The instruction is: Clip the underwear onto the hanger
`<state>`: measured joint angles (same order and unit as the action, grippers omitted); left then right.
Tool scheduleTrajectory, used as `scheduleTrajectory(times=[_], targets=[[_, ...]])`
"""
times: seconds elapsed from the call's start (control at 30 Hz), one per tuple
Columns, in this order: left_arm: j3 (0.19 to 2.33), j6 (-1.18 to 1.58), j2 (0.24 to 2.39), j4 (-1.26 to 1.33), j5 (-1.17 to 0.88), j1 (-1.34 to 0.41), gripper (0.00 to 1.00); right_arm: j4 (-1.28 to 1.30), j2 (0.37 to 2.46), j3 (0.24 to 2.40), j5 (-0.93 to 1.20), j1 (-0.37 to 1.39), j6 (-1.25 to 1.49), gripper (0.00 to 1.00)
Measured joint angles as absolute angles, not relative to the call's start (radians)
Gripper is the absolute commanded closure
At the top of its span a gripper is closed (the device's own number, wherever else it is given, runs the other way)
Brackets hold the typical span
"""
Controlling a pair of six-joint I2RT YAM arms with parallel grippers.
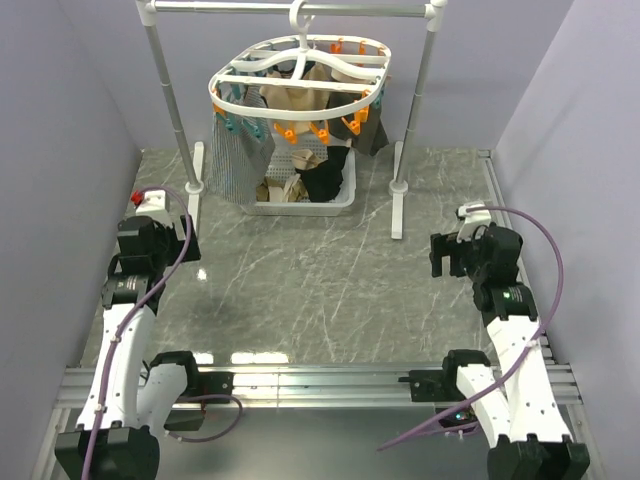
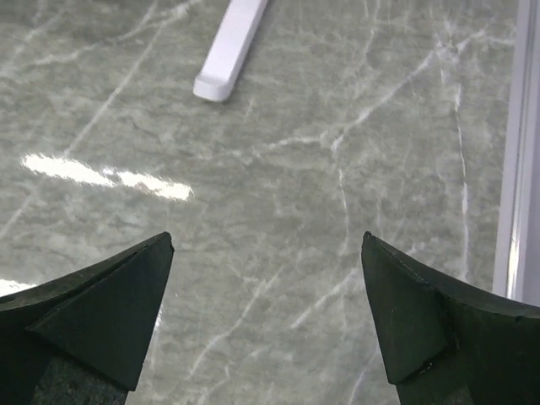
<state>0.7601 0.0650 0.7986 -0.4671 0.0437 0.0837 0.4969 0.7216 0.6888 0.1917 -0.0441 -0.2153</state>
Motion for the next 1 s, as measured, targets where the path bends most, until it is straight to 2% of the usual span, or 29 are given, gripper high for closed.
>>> scheduleTrajectory(times=[0.23, 0.47, 0.8, 1.0], targets=[[0.888, 0.086, 0.864, -0.476, -0.02, 0.084, 0.01, 0.4, 0.913, 0.772, 0.184, 0.091, -0.162, 0.01], [1.022, 0.161, 0.942, -0.477, -0.094, 0.097, 0.01, 0.309, 1.212, 0.987, 0.147, 0.219, -0.085, 0.05], [1.049, 0.301, 1.005, -0.473, -0.26, 0.229, 0.01, 0.23, 1.674, 1.359, 0.115, 0.308, 0.064, 0.09], [1.039, 0.332, 1.009, -0.454, -0.328, 0.263, 0.01, 0.214, 1.84, 1.472, 0.101, 0.355, 0.124, 0.1]])
